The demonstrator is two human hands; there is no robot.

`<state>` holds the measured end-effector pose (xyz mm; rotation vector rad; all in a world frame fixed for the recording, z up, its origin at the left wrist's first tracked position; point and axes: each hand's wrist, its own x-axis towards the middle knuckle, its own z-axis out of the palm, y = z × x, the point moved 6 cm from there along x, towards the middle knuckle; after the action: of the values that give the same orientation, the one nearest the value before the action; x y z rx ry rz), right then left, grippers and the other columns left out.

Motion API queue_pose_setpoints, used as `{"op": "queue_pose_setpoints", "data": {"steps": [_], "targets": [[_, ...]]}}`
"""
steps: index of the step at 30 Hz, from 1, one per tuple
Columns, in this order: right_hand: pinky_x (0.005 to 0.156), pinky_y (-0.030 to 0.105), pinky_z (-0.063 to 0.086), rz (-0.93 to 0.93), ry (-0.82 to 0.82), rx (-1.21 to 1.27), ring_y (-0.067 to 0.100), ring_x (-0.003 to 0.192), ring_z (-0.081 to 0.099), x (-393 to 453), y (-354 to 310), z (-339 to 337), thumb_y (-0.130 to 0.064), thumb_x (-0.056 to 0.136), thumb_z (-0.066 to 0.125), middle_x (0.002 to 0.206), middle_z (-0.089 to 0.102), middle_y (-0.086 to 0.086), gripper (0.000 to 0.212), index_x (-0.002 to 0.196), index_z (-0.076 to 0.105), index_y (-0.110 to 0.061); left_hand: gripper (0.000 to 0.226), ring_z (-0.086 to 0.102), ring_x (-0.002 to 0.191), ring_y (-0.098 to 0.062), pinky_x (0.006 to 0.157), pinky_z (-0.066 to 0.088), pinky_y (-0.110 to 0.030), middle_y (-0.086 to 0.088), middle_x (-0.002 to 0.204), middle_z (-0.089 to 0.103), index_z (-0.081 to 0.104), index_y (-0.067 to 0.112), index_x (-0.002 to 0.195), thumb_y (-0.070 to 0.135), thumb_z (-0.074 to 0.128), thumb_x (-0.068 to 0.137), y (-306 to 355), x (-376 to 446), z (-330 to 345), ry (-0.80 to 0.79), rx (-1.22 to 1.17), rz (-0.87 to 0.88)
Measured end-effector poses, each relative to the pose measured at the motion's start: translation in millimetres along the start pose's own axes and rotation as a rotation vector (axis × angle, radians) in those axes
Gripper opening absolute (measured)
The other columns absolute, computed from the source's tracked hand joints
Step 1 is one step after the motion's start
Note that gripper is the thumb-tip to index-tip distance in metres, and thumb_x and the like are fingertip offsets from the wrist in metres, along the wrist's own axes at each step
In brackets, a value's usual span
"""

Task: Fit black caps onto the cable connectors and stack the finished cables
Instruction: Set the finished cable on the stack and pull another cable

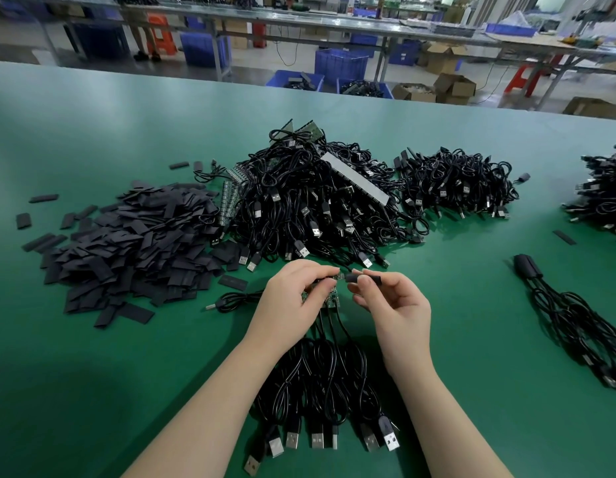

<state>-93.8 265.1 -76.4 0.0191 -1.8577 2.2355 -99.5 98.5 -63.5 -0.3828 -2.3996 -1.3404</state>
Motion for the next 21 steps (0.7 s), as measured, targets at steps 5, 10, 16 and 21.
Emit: {"op": "queue_pose_setpoints", "data": {"steps": [5, 10, 16, 21], "targets": [[0.073, 0.023, 0.057, 0.008, -0.009, -0.009, 0.017, 0.088, 0.074, 1.1, 1.3, 0.1, -0.003, 0.089, 0.069, 0.091, 0.077, 0.006, 0.009, 0.089, 0.073, -0.011, 0.02, 0.057, 0.104, 0.001, 0.085, 0.04, -0.007, 0.016, 0.104, 0.064, 0.073, 0.022, 0.111, 0.017, 0.064, 0.093, 1.4, -0.2, -0.4, -0.005, -0.014, 0.008], [0.072, 0.022, 0.057, 0.02, -0.001, 0.005, 0.017, 0.088, 0.074, 0.5, 1.4, -0.5, -0.005, 0.088, 0.069, 0.09, 0.077, 0.005, 0.006, 0.091, 0.072, -0.01, 0.021, 0.058, 0.103, -0.001, 0.085, 0.042, -0.008, 0.017, 0.103, 0.064, 0.073, 0.024, 0.111, 0.018, 0.064, 0.092, 0.4, 0.2, 0.1, -0.015, -0.025, 0.011], [0.071, 0.022, 0.057, -0.005, -0.003, -0.002, 0.016, 0.086, 0.074, 0.3, -1.1, -1.1, -0.002, 0.087, 0.069, 0.09, 0.077, 0.006, 0.008, 0.09, 0.072, -0.009, 0.022, 0.06, 0.1, -0.003, 0.085, 0.045, -0.012, 0.019, 0.101, 0.063, 0.072, 0.027, 0.11, 0.025, 0.063, 0.09, 1.3, -1.4, 0.8, -0.022, -0.055, 0.017], [0.072, 0.02, 0.056, -0.008, -0.029, -0.029, 0.013, 0.081, 0.073, 0.5, -2.2, 0.1, 0.0, 0.086, 0.071, 0.088, 0.077, 0.004, 0.014, 0.087, 0.073, -0.014, 0.022, 0.059, 0.103, -0.003, 0.087, 0.043, -0.01, 0.017, 0.102, 0.065, 0.073, 0.025, 0.11, 0.019, 0.064, 0.091, 1.4, -0.6, -0.1, -0.021, -0.076, 0.01]]}}
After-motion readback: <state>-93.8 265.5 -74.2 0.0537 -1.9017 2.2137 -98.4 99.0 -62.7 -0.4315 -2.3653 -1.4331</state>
